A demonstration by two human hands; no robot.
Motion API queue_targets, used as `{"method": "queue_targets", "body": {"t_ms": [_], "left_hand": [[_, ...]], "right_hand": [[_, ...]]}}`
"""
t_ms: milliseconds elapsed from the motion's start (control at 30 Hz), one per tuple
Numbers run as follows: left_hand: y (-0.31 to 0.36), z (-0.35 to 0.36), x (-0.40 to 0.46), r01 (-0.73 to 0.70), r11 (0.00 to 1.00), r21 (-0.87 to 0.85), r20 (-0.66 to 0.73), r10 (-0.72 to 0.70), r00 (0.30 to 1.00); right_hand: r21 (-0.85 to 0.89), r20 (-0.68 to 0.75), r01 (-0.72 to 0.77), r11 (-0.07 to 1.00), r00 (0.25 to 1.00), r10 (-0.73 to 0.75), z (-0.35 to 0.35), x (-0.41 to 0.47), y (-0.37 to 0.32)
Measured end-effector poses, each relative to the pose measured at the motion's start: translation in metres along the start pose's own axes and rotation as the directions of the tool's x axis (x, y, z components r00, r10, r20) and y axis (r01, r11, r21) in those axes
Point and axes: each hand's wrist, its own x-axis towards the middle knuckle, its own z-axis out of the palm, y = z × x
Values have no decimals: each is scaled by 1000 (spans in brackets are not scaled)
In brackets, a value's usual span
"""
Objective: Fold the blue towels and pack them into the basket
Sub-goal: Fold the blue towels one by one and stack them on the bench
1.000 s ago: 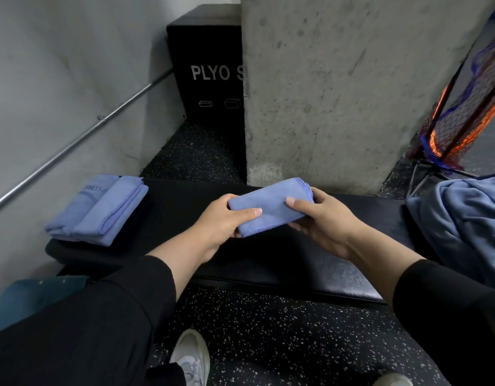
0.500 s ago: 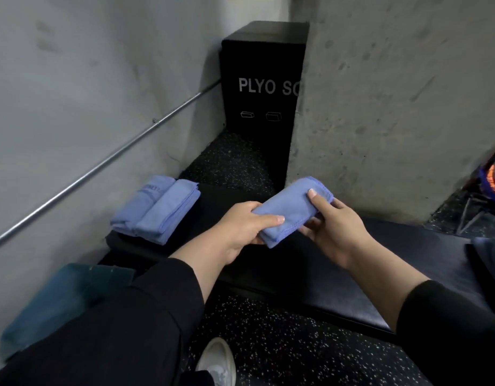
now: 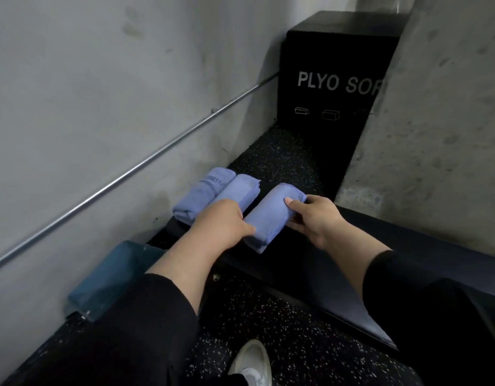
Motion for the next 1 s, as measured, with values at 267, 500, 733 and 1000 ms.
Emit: {"method": "queue_targets", "body": {"t_ms": [267, 500, 733, 1000], "left_hand": [[5, 7, 3, -268, 924, 272, 255, 199, 946], [4, 11, 8, -235, 904, 357, 314, 121, 942], [1, 8, 7, -224, 902, 368, 330, 99, 939], [-2, 13, 9, -236, 869, 435, 385, 58, 921]], "right_hand": [[-818, -35, 136, 559, 958, -283, 14, 25, 13], [-834, 307, 509, 213, 748, -589, 7, 12, 27], [-800, 314, 530, 283, 770, -555, 16, 18, 37], [-849, 264, 482, 217, 742, -617, 21, 21, 38]]}}
